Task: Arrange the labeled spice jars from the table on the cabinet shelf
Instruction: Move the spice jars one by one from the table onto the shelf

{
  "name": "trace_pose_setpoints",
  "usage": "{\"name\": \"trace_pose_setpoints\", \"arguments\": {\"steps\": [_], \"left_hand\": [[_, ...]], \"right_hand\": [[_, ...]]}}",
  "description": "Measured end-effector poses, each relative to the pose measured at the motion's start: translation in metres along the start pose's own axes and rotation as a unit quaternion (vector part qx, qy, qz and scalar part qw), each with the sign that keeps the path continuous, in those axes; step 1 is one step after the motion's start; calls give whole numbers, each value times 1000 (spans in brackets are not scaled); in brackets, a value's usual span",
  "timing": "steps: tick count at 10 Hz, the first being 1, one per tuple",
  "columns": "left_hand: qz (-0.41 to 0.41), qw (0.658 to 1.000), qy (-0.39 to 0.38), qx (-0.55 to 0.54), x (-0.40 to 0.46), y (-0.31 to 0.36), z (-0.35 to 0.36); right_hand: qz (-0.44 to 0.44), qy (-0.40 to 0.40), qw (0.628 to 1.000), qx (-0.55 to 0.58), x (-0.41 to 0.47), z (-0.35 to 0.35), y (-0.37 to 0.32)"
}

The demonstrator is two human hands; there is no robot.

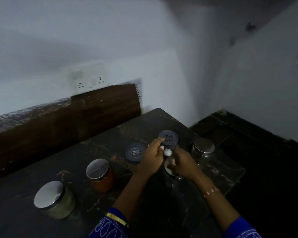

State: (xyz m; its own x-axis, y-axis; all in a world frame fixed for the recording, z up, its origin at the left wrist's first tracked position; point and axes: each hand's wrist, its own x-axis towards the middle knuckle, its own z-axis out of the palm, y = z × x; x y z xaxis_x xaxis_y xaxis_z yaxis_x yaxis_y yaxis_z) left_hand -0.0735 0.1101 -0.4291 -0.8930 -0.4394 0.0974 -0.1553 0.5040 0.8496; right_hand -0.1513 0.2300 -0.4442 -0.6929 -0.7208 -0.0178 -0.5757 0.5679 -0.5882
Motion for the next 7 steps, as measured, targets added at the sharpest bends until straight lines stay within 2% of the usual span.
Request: {"name": "trace_pose_setpoints", "arguments": {"steps": [1, 3, 4, 5, 6, 7], "left_hand": [[-60, 997, -26, -37, -6, -9, 17], [-143, 983, -37, -111, -20, -14, 25], [-189, 975, -43, -109, -20, -16, 10], [-290, 952, 24, -94, -16, -40, -14], [-261, 938, 113, 199, -12, -16, -57], [-20, 984, 132, -117, -19, 37, -89]], "right_hand": [[39, -70, 996, -47, -9, 21, 21], [36, -10, 998, -55, -7, 35, 35], [33, 27, 997, 58, 1, 18, 16], [-13, 59, 981, 184, 14, -14, -22], [-76, 76, 950, 294, 29, -49, -68], [-129, 91, 917, 367, 46, -77, -113]]}}
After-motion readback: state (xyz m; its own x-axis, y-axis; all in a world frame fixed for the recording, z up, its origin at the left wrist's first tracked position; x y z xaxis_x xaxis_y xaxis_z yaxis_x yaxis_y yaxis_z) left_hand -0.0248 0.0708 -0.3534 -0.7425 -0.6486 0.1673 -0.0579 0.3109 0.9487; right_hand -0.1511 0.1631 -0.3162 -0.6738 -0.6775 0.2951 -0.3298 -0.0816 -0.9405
